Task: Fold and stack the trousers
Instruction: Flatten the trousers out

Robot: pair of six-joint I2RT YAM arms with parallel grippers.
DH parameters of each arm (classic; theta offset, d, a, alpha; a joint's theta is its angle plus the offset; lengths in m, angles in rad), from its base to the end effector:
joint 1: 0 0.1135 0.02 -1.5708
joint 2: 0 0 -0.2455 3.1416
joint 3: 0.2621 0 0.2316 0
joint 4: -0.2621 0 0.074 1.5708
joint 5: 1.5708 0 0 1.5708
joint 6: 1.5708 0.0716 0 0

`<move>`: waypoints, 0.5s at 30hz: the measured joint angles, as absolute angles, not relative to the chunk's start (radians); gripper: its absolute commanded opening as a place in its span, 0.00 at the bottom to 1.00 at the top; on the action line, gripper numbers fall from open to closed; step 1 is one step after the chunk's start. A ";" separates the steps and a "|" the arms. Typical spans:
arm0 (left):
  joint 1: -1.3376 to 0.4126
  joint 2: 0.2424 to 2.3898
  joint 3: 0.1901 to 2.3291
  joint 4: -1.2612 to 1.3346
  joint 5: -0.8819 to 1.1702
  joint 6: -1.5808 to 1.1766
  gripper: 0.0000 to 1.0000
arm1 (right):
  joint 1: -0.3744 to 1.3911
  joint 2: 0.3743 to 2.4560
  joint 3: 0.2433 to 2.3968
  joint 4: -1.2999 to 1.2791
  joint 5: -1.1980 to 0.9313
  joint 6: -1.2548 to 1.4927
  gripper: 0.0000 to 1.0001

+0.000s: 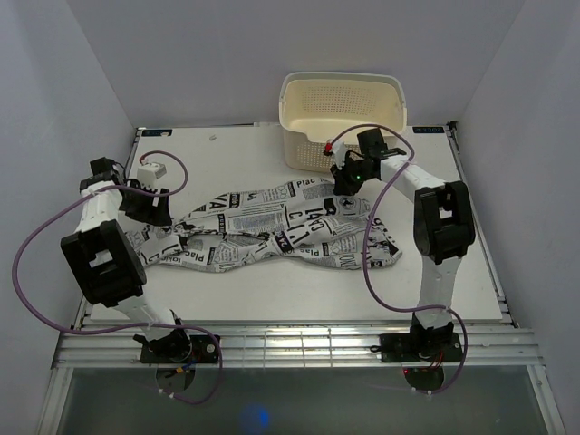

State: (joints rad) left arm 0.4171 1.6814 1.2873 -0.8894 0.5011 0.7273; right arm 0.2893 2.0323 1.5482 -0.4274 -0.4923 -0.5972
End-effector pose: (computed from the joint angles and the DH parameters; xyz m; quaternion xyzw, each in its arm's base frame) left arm 0.3023 0.0963 0.1958 0.1832 0.9418 -0.1312 0.2495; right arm 0.4113 0.1577 0.1740 -0.4648 0.7951 0.1797 0.3456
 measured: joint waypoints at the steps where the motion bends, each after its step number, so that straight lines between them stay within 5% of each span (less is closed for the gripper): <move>1: 0.418 1.681 1.286 -0.890 0.501 0.725 0.82 | 0.289 2.034 1.548 -0.448 -0.489 -0.615 0.08; 5: 0.419 1.681 1.285 -0.891 0.501 0.725 0.82 | 0.259 1.939 1.452 -0.475 -0.480 -0.688 0.08; 15: 0.424 1.628 1.183 -0.886 0.506 0.755 0.80 | 0.091 1.279 1.026 -0.659 -0.374 -1.028 0.08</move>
